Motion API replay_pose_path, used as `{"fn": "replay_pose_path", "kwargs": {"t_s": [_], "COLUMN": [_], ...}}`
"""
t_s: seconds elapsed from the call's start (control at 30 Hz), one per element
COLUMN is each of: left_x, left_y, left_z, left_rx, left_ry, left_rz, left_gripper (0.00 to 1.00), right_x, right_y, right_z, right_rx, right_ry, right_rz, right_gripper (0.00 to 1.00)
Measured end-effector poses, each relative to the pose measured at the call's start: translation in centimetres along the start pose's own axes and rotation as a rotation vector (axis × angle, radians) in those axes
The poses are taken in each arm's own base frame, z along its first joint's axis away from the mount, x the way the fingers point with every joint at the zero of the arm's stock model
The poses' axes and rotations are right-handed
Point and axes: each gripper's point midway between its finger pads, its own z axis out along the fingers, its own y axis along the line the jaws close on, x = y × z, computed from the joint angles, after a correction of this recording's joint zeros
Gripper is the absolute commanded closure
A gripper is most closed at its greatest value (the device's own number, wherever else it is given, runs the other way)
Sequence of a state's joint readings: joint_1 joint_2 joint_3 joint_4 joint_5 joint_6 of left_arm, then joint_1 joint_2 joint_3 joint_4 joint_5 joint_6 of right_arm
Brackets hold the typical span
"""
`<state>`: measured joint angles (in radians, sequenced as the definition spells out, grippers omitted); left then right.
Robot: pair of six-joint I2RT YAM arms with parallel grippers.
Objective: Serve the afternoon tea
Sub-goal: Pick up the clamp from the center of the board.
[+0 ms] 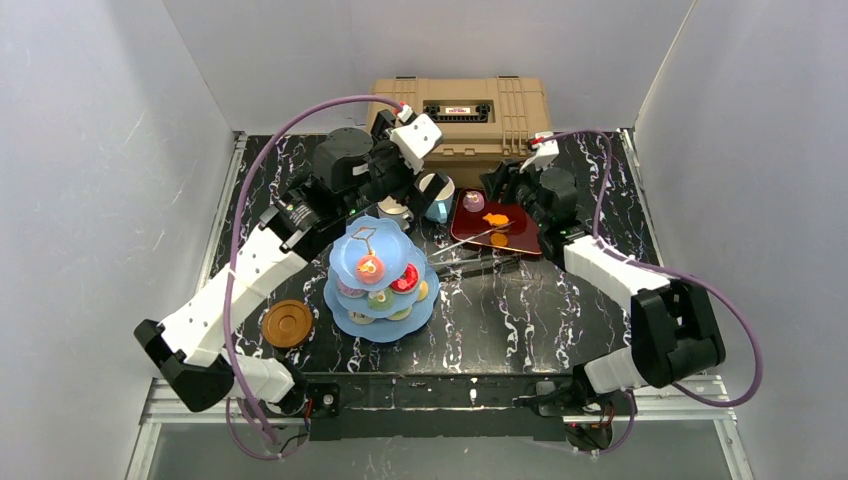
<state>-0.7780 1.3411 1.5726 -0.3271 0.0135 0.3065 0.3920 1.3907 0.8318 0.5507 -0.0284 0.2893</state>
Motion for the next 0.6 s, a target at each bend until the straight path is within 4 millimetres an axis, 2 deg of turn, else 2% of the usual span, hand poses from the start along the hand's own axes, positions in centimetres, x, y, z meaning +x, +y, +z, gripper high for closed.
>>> {"fn": "replay_pose_path", "kwargs": {"t_s": [0.17, 0.37, 0.43, 0.6], "left_x": [-0.5, 0.9, 1.2, 1.5], "left_y": [0.2, 0.3, 0.2, -0.3], "left_z": [-1.4, -1.4, -1.4, -1.5], "left_rx": [-0.008, -0.006, 0.000, 0.029], "left_ry": [-0.017, 0.018, 0.028, 0.039], "left_rz": [-0.006, -0.024, -0.025, -0.021], "left_gripper": [0.02, 0.02, 0.03, 0.04], "right_x": [2.8, 4.3, 4.9, 7.5], "right_y": [-0.6, -0.4, 0.3, 4.5], "right_z": [0.3, -0.7, -1.6, -3.8], "right_rx": [-0.006, 0.003, 0.011, -0.046], "right_ry": [0.054, 0.112, 0.135, 0.209], "right_rz": [-0.027, -0.029, -0.037, -0.071], "right_gripper": [0.37, 0.35, 0.33, 0.34]}}
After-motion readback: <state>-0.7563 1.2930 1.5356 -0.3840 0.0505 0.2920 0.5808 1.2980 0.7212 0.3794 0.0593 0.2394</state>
